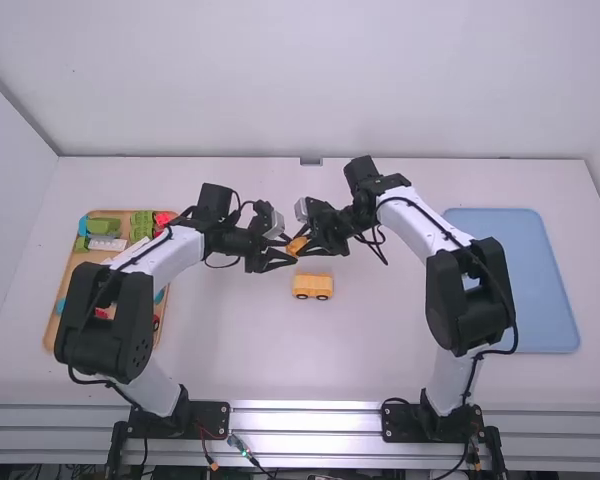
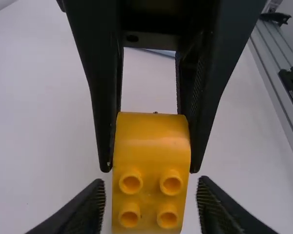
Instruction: Assemble lego blocks to make yellow taxi
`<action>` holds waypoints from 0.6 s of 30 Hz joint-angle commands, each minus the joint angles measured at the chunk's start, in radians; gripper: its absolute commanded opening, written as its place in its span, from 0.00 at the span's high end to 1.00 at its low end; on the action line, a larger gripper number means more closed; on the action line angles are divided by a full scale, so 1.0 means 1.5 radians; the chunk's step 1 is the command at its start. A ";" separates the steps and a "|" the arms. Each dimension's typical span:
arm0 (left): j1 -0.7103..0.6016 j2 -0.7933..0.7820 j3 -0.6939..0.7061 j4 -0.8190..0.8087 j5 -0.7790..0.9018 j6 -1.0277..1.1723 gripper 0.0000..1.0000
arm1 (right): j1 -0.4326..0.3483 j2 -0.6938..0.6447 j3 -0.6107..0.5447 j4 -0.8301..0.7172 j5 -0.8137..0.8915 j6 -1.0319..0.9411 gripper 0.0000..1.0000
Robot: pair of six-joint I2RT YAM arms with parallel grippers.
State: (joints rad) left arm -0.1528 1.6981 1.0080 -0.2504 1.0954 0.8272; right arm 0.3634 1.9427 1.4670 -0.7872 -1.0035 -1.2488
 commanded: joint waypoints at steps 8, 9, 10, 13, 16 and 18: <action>-0.004 0.003 0.013 -0.005 0.028 0.008 0.71 | -0.002 0.008 0.017 0.001 -0.007 -0.004 0.76; -0.004 0.003 0.013 -0.004 0.027 0.007 0.72 | -0.002 0.008 0.017 0.001 -0.007 -0.004 0.74; -0.004 0.003 0.013 -0.004 0.027 0.007 0.75 | -0.002 0.008 0.017 0.001 -0.007 -0.004 0.73; -0.004 0.003 0.013 -0.024 0.006 0.024 0.77 | -0.002 0.008 0.017 0.004 -0.009 -0.004 0.17; -0.004 0.003 0.013 -0.052 -0.052 0.040 0.79 | -0.003 0.008 0.017 0.003 -0.008 -0.003 0.01; -0.004 0.003 0.013 -0.075 -0.113 0.041 0.83 | -0.009 0.008 0.017 0.002 -0.009 -0.003 0.01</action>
State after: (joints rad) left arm -0.1528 1.6981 1.0080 -0.3389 1.0298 0.8627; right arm 0.3622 1.9430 1.4670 -0.7792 -1.0039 -1.2491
